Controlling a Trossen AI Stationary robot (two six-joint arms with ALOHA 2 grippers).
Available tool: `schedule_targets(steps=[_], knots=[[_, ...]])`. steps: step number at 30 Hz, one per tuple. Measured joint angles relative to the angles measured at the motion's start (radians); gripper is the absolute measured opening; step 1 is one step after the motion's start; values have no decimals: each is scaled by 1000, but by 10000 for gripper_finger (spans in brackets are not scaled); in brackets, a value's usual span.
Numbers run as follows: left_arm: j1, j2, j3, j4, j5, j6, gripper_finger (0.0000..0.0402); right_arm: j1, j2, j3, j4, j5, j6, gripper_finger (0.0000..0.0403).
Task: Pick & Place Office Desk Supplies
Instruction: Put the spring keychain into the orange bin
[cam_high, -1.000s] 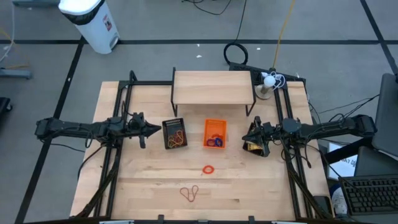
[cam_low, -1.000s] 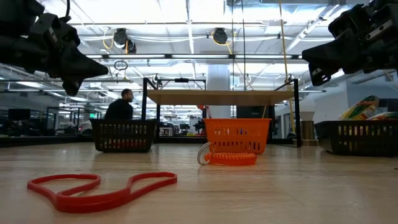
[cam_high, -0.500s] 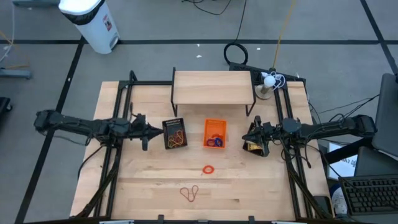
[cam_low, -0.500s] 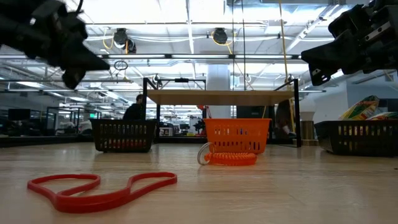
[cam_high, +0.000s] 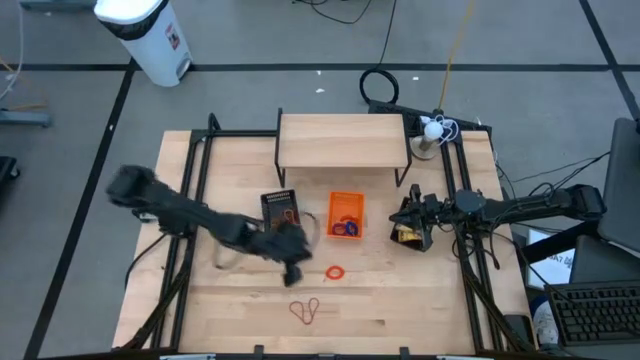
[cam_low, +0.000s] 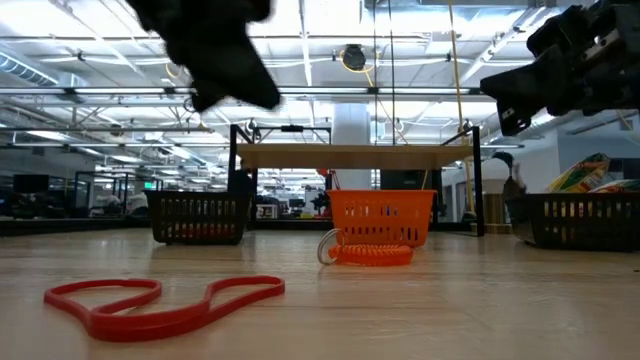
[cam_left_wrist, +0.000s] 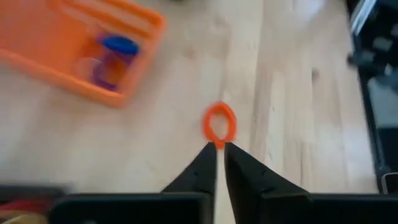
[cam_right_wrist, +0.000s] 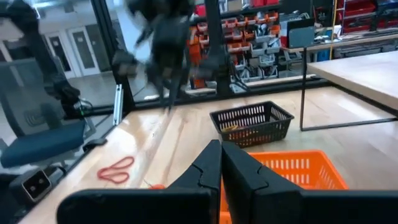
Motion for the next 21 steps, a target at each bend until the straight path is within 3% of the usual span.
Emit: schedule_targets(steps=[6, 10, 16, 21], knots=[[-2, 318, 231, -11, 138, 13, 94, 0, 0, 0, 48, -10, 8, 4], [-8, 452, 364, -142, 162, 21, 150, 0, 0, 0, 48, -54, 13, 4], [-11, 546, 468, -291, 110, -6, 217, 1, 0, 0, 47, -85, 34, 4], [-9, 556, 472, -293, 86, -19, 216, 1, 0, 0, 47, -85, 35, 4]])
